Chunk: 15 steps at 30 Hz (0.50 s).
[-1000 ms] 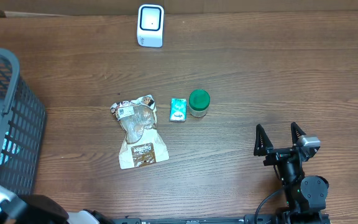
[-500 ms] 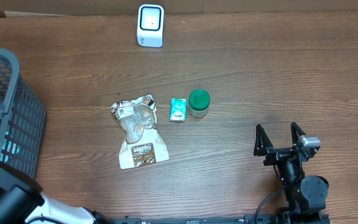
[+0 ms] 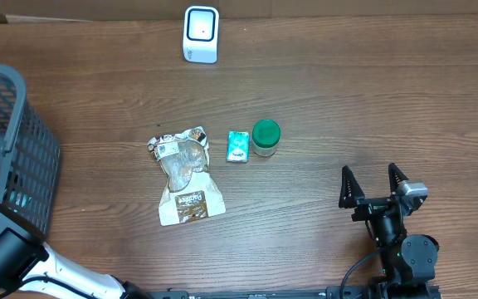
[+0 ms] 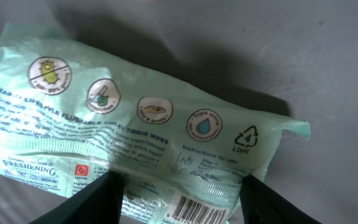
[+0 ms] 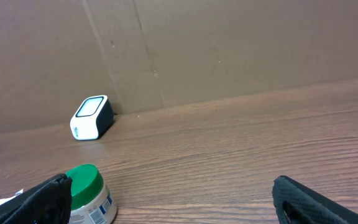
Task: Scan the item barcode
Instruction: 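Reach the left gripper into the basket toward the green wipes pack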
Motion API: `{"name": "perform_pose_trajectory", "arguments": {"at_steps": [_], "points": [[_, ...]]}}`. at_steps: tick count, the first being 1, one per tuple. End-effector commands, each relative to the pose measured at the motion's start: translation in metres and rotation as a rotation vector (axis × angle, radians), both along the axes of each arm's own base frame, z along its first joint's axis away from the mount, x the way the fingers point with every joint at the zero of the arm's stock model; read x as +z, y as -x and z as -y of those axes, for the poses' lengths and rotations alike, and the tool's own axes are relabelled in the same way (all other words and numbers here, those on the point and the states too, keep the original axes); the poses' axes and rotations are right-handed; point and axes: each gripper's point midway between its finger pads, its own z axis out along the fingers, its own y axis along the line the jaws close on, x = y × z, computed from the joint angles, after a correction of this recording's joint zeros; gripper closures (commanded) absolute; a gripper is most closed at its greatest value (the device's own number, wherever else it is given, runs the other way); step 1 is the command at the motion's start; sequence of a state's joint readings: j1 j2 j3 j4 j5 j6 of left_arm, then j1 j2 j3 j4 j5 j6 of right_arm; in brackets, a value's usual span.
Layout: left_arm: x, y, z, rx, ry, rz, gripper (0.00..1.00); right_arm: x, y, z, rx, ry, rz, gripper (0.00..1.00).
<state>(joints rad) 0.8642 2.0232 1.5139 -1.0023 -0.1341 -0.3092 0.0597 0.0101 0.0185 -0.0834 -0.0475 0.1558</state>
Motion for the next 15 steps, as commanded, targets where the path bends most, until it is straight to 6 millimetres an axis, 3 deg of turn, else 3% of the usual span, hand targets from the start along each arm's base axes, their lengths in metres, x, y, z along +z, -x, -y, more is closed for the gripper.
{"name": "perform_pose_trajectory", "arguments": {"at_steps": [1, 3, 5, 9, 15], "points": [[-0.0288, 0.0133, 0.0058, -0.019, 0.053, -0.097, 0.38, -0.0027, -0.0003, 0.0013, -0.006, 0.008, 0.001, 0.00], [-0.0344, 0.0149, 0.0082, -0.020, 0.070, -0.109, 0.40, -0.0027, -0.0003, 0.0012, -0.006, 0.008, 0.001, 0.00], [-0.0378, 0.0157, 0.0102, -0.020, 0.083, -0.115, 0.50, -0.0027, -0.0003, 0.0013, -0.006, 0.008, 0.001, 0.00], [-0.0380, 0.0157, 0.0103, -0.019, 0.084, -0.114, 0.92, -0.0027, -0.0003, 0.0013, -0.006, 0.008, 0.001, 0.00], [-0.0373, 0.0164, 0.0128, -0.019, 0.096, -0.116, 0.96, -0.0027, -0.0003, 0.0013, -0.006, 0.008, 0.001, 0.00]]}}
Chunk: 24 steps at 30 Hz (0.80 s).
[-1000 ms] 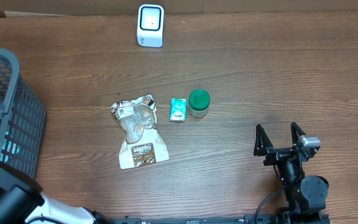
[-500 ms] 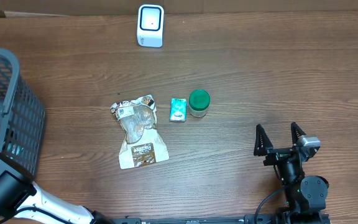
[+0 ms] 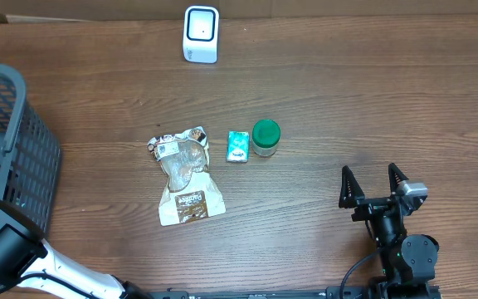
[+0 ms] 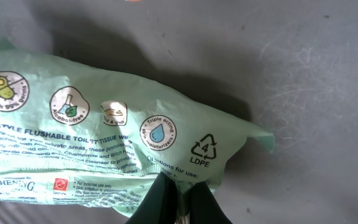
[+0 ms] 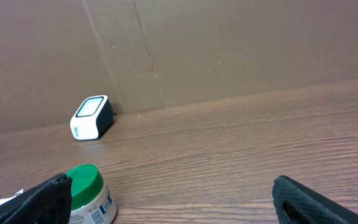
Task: Scan the item barcode
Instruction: 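Reach the left gripper into the basket toward the green wipes pack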
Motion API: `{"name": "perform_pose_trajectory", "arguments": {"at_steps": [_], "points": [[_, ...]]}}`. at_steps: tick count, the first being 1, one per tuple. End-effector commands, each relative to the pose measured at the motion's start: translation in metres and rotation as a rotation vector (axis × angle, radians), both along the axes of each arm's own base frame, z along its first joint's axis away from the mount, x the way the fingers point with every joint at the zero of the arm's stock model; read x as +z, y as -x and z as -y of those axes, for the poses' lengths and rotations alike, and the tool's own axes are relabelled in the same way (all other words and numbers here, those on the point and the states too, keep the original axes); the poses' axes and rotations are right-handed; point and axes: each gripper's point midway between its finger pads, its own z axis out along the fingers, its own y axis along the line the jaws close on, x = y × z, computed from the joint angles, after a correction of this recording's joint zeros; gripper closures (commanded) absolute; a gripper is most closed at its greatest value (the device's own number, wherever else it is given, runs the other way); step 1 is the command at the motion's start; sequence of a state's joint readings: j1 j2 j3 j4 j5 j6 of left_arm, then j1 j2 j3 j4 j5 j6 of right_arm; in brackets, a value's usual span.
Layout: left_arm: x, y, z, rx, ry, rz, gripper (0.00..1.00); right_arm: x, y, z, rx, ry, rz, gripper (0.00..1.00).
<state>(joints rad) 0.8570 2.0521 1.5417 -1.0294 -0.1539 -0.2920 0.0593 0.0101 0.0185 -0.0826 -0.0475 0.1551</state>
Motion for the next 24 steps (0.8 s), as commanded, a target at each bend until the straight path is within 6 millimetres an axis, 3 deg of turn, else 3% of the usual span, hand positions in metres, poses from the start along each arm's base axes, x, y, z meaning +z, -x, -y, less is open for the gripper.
{"name": "perform_pose_trajectory", "arguments": {"at_steps": [1, 6, 9, 13, 14, 16, 24], "points": [[-0.033, 0.015, 0.013, 0.006, 0.088, -0.079, 0.96, -0.003, 0.000, 0.001, -0.006, 0.007, 0.000, 0.00], [-0.012, 0.000, 0.009, 0.007, 0.105, -0.023, 0.96, -0.003, 0.000, 0.001, -0.006, 0.007, 0.000, 0.00], [0.021, -0.018, -0.001, 0.005, 0.093, 0.040, 0.96, -0.003, 0.000, 0.001, -0.006, 0.007, 0.000, 0.00], [0.069, -0.042, -0.011, -0.002, 0.069, 0.149, 0.96, -0.003, 0.000, 0.001, -0.006, 0.007, 0.000, 0.00], [0.097, -0.055, -0.012, -0.014, 0.055, 0.222, 0.96, -0.003, 0.000, 0.001, -0.006, 0.007, 0.000, 0.00], [0.125, -0.065, -0.011, -0.030, 0.029, 0.290, 0.96, -0.003, 0.000, 0.001, -0.006, 0.007, 0.000, 0.00], [0.237, -0.085, 0.013, -0.131, -0.162, 0.506, 0.96, -0.003, 0.000, 0.001, -0.006, 0.007, 0.000, 0.00]]}}
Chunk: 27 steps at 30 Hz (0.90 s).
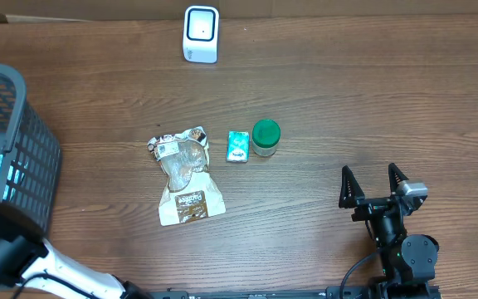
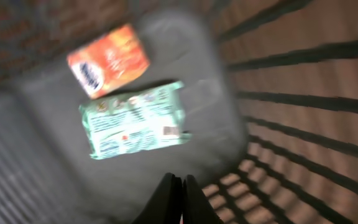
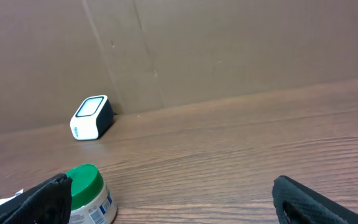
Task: Scan the item barcode
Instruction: 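Reach the left gripper into the basket toward the green wipes pack, then grasp the green wipes pack with the left gripper and lift it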
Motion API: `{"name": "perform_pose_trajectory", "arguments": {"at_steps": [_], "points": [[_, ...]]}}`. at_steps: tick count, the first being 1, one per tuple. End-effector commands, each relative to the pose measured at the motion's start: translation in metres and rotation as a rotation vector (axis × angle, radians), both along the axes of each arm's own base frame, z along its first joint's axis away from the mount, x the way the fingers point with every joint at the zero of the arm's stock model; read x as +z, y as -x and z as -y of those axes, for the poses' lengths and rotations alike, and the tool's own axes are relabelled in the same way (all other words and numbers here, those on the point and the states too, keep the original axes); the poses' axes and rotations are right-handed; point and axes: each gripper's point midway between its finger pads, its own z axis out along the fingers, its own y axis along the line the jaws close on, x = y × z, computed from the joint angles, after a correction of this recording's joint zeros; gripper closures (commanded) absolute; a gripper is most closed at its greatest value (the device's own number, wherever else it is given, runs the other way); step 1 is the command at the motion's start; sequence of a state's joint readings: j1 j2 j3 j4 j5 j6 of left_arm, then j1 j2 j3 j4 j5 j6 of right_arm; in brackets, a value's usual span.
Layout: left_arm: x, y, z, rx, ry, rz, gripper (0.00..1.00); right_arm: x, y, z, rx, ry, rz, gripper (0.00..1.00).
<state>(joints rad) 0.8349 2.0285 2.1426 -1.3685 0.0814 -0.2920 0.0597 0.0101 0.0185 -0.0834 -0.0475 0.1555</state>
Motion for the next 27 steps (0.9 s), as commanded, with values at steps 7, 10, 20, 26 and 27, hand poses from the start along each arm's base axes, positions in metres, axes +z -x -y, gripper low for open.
{"name": "perform_pose_trajectory", "arguments": {"at_steps": [7, 10, 20, 26, 27], "points": [[0.076, 0.008, 0.020, -0.019, -0.203, 0.055, 0.67, -0.003, 0.000, 0.001, -0.006, 0.007, 0.001, 0.00], [0.041, 0.011, 0.020, -0.018, -0.138, -0.012, 0.64, -0.003, 0.000, 0.001, -0.006, 0.007, 0.001, 0.00], [-0.074, 0.043, 0.011, -0.080, -0.107, -0.238, 0.43, -0.003, 0.000, 0.001, -0.006, 0.007, 0.001, 0.00], [-0.109, 0.033, -0.002, -0.283, -0.216, -0.253, 0.16, -0.003, 0.000, 0.001, -0.006, 0.007, 0.001, 0.00], [-0.112, 0.032, -0.003, -0.309, -0.226, -0.256, 0.14, -0.003, 0.000, 0.001, -0.006, 0.007, 0.001, 0.00]]}}
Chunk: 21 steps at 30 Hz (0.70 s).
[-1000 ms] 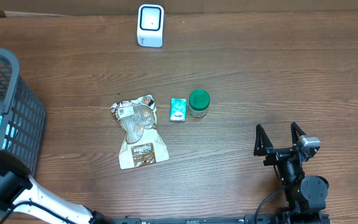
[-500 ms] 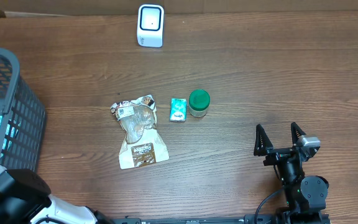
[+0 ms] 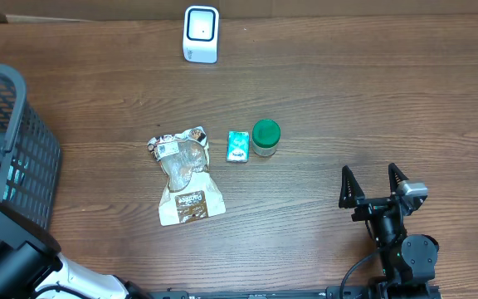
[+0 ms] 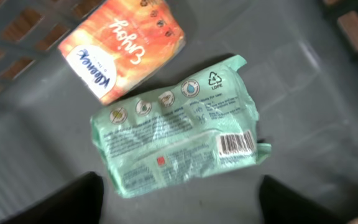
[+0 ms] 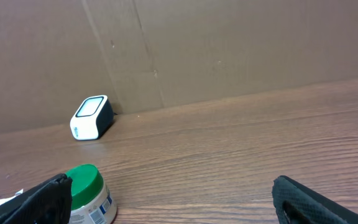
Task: Scan the item barcode
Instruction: 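Grasp the green wipes pack with the left gripper and lift it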
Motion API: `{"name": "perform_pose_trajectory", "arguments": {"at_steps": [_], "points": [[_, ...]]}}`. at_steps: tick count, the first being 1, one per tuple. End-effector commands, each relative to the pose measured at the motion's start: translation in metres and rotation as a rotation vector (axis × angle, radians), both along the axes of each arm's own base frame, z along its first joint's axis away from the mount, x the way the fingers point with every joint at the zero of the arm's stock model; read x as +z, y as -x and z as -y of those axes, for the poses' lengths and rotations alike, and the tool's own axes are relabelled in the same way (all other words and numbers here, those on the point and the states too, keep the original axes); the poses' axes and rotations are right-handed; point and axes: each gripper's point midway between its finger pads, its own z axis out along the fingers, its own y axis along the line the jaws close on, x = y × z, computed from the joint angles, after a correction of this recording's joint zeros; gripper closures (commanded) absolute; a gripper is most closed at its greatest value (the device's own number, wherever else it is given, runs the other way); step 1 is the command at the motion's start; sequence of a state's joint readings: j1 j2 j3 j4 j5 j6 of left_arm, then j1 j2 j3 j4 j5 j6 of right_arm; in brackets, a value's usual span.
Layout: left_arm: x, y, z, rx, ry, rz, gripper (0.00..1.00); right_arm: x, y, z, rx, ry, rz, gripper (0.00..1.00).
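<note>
A green wipes pack lies flat on the grey floor of the basket, its barcode facing up at the right end. My left gripper hangs open just above and in front of it, touching nothing. The white scanner stands at the table's far edge, also visible as the scanner in the right wrist view. My right gripper rests open at the front right, holding nothing.
An orange tissue pack lies beside the green pack in the basket. At mid-table are a snack bag, a small teal box and a green-lidded jar. A cardboard wall backs the table.
My left gripper was shut and high above the basket floor, the green pack small below it. Now it is open and nearer the pack. The right arm has not moved.
My left gripper was open right over the green pack. Then it was shut at the pack's edge. Then it was shut and high up with the pack lying on the basket floor. Now it is open above the pack again.
</note>
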<state>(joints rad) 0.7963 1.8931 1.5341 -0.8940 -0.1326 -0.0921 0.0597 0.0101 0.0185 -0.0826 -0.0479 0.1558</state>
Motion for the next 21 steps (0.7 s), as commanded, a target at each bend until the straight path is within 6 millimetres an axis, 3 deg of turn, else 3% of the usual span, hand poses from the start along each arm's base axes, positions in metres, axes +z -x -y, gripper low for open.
{"name": "perform_pose_trajectory", "arguments": {"at_steps": [1, 10, 14, 21], "points": [[-0.011, 0.004, -0.004, -0.171, -0.049, -0.073, 0.12, -0.003, 0.000, 0.001, -0.007, 0.008, 0.000, 0.00], [-0.026, -0.002, -0.007, -0.448, -0.117, -0.141, 0.10, -0.003, 0.000, 0.001, -0.007, 0.008, 0.000, 0.00], [-0.029, -0.007, -0.007, -0.568, -0.140, -0.155, 0.16, -0.003, 0.000, 0.001, -0.007, 0.008, 0.000, 0.00], [-0.033, -0.007, -0.011, -0.619, -0.165, -0.177, 0.22, -0.003, 0.000, 0.001, -0.007, 0.008, 0.000, 0.00]]}}
